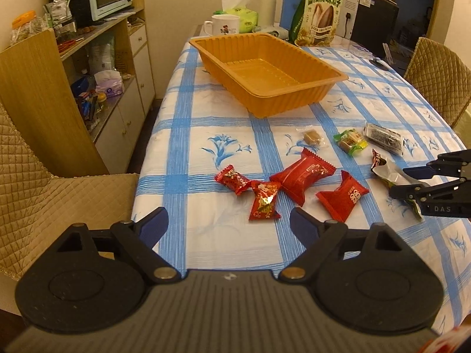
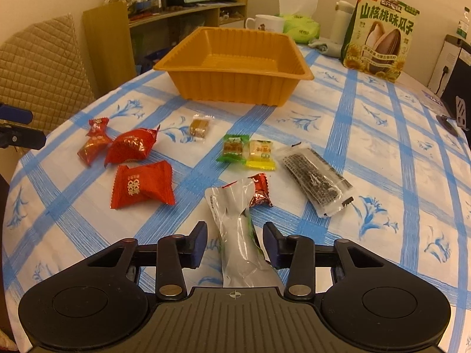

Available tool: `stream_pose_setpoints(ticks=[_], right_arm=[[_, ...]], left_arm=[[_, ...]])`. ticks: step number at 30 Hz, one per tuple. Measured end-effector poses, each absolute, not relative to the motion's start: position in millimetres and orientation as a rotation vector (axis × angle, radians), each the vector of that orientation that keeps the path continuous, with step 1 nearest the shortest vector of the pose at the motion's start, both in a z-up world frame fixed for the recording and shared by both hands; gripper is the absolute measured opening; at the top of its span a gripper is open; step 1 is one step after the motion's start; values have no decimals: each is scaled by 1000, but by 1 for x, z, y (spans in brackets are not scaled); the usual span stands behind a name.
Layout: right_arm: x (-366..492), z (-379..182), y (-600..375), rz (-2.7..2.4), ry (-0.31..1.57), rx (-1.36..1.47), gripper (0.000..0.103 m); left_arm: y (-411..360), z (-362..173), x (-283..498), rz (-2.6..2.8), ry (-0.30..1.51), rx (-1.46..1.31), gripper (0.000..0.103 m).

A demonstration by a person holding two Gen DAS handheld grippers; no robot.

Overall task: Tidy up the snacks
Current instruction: 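Grasp the clear-and-white snack packet with the right tool while the left tool grasps a small red candy, then carry both held snacks over the orange tray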

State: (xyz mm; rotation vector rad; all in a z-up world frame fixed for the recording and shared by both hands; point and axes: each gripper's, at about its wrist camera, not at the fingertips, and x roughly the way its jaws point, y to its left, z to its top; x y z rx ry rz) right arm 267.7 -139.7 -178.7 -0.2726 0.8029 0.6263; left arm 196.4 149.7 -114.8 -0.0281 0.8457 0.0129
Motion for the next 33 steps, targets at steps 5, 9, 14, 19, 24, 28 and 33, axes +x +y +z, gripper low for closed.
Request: stream_pose_setpoints(ticks=[5, 9, 14, 19, 24, 28, 33], right_arm=[[268, -181, -137, 623, 808, -295, 28], [264, -177, -140, 616, 803, -273, 27], [258, -164, -147, 596, 788, -212, 27], [250, -151, -158, 572, 777, -154, 27], [243, -146, -170, 538, 782, -117, 27], [237, -145, -177, 514, 788, -100, 27], [233, -145, -182, 495, 798, -84, 27]], left_arm=[[144, -119, 201, -19, 854, -16, 83], [136, -121, 205, -50, 854, 2, 75], [127, -127, 212, -84, 865, 21, 52], [122, -135, 225, -90, 882, 40, 33], [118, -141, 237, -90, 884, 52, 30], [115, -146, 246, -97, 896, 65, 23], [113, -151, 252, -96, 905, 82, 19]])
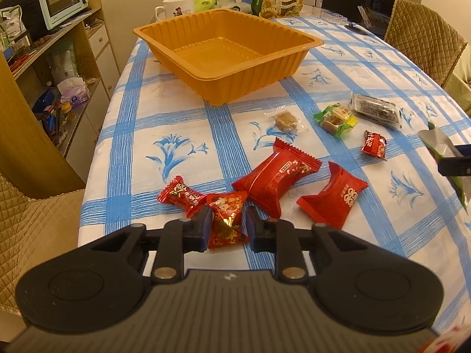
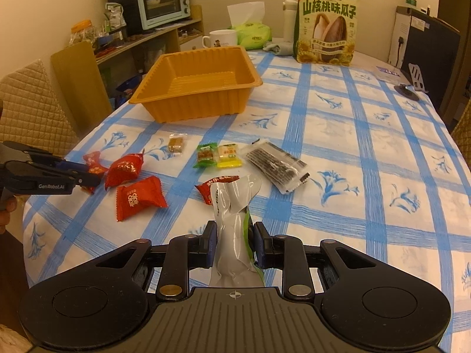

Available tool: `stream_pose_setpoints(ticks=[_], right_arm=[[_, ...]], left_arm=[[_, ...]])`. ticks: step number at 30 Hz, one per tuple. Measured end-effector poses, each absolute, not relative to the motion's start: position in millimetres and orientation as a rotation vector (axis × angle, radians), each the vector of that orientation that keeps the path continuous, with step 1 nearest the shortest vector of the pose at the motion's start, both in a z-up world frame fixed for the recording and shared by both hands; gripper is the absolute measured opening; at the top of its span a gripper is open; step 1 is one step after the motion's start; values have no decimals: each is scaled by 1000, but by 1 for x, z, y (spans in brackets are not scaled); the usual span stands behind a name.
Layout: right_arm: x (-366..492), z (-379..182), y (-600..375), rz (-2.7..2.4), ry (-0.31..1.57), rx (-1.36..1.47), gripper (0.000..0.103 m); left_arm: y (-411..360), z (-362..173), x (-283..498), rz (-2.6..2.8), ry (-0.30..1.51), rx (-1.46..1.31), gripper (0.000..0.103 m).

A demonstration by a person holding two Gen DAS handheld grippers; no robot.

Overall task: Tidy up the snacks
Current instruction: 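Carry both held snacks over the orange tray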

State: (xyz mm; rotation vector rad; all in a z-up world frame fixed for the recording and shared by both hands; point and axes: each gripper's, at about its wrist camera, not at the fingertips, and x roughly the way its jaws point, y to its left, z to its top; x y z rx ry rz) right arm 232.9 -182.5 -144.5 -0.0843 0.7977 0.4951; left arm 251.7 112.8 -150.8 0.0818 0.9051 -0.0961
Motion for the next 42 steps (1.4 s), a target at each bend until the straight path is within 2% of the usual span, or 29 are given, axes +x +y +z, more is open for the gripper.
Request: stream_pose_setpoints(ticks=[7, 15, 28, 37, 42], right_arm=[[237, -141, -179, 500, 803, -58, 27], [258, -126, -162, 535, 792, -10, 27], [356, -89, -101, 603, 727, 96, 27], [436, -82, -61, 607, 705, 146, 27], [468, -96, -43, 592, 725, 130, 27]], left_arm=[[116, -137, 246, -118, 888, 65, 18], [121, -96, 255, -149, 819, 37, 18], [129, -54, 349, -156, 719, 1, 18], [140, -57, 417, -137, 720, -17, 18], [148, -66, 441, -140, 742, -31, 18]])
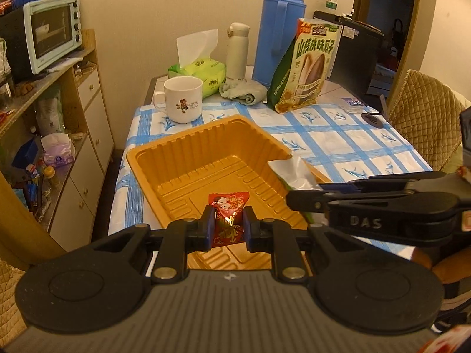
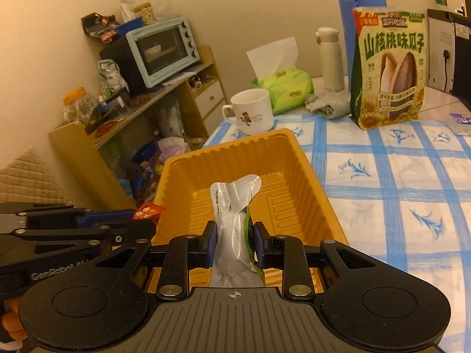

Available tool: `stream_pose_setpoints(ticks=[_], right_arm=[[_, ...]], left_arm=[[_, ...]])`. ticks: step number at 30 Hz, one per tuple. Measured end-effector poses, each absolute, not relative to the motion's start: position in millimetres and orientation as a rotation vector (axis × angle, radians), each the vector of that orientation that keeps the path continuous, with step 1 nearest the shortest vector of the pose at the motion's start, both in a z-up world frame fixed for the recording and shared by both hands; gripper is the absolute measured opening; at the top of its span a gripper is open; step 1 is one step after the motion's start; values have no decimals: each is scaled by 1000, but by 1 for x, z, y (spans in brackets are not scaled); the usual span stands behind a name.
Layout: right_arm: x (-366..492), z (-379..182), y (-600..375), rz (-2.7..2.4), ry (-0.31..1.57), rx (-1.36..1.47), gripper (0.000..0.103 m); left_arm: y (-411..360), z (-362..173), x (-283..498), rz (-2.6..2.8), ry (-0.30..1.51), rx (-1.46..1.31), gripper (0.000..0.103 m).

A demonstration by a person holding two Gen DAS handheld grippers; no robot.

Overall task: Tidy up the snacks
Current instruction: 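Carry both held snacks over the orange tray, then open the right tool dropping the packet while the left tool releases the red candy into the tray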

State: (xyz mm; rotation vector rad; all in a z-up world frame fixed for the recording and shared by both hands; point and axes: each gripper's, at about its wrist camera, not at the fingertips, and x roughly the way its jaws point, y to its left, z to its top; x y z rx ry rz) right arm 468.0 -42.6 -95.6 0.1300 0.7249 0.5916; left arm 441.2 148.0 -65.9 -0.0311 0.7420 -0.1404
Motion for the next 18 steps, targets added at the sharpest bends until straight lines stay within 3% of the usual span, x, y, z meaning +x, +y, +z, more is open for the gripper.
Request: stream_pose_setpoints(ticks=[10, 14, 18], right_arm=[[499, -121, -27, 546, 781, 113, 28], [502, -122, -31, 517, 792, 119, 39], [500, -121, -38, 496, 796, 147, 40]], left_arm=[[155, -84, 468, -158, 778, -44, 18], [156, -86, 470, -165, 783, -50, 18], [156, -86, 474, -176, 783, -54, 18]])
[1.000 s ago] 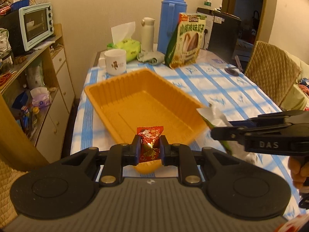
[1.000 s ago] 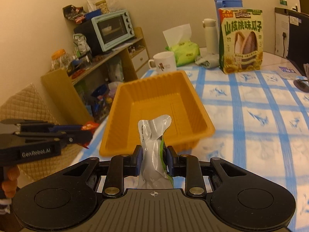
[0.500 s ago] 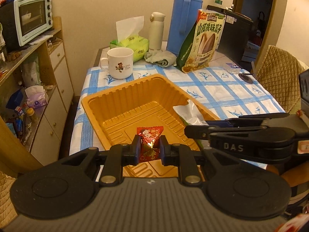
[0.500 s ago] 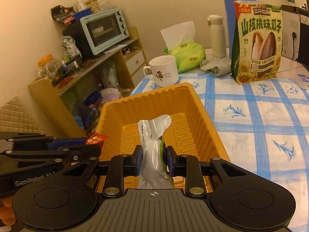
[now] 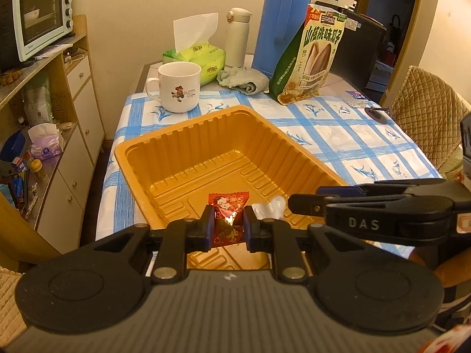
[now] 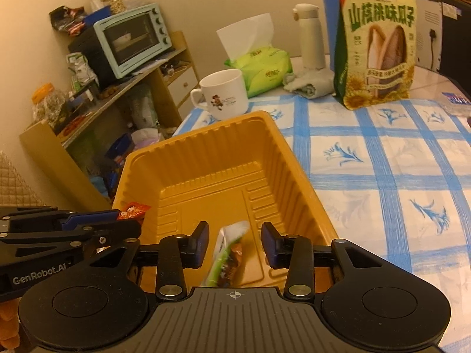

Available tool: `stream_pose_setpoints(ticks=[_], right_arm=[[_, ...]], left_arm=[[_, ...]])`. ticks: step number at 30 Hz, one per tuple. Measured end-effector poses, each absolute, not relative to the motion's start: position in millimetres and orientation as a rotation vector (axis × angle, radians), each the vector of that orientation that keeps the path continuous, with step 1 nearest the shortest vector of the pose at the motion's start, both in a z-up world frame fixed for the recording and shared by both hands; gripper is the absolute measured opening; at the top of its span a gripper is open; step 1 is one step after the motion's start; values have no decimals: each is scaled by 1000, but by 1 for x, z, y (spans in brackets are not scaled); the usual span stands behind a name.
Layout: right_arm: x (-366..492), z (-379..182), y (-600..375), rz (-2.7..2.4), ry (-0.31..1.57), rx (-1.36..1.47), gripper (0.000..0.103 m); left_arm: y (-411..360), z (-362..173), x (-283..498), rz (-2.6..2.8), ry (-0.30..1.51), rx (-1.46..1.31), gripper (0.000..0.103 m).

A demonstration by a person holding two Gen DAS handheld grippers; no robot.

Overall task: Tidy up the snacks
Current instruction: 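Open the right tool dropping the packet while the left tool releases the red candy into the tray, then withdraw both open tools from the tray back over the remaining snacks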

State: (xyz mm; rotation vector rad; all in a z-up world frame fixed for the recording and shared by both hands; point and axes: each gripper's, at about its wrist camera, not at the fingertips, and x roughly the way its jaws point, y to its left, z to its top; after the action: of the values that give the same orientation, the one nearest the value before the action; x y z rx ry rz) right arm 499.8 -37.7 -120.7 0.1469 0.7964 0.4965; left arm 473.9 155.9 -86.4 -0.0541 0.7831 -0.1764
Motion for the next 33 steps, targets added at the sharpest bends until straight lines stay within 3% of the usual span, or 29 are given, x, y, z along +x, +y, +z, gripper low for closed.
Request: stream_pose_setpoints(ticks=[7, 12, 17, 19, 23, 28, 33], right_arm=[[489, -117, -48, 464, 796, 162, 41], [475, -108, -60, 444, 779, 188, 47], [449, -96, -74, 441, 747, 225, 64], [437, -91, -79, 441, 737, 238, 67], [410, -81, -88, 448, 715, 249, 71], [373, -68, -100, 460, 691, 244, 75], [334, -58, -119, 475, 689, 223, 76]], left_arm=[[149, -87, 479, -195, 769, -58, 21], [150, -81, 471, -201, 755, -66, 39], [154, -69, 446, -203, 739, -60, 54], [154, -62, 431, -204, 726, -51, 67], [153, -47, 395, -195, 700, -32, 72], [146, -34, 348, -174, 689, -27, 88], [134, -24, 302, -150, 690, -33, 94]])
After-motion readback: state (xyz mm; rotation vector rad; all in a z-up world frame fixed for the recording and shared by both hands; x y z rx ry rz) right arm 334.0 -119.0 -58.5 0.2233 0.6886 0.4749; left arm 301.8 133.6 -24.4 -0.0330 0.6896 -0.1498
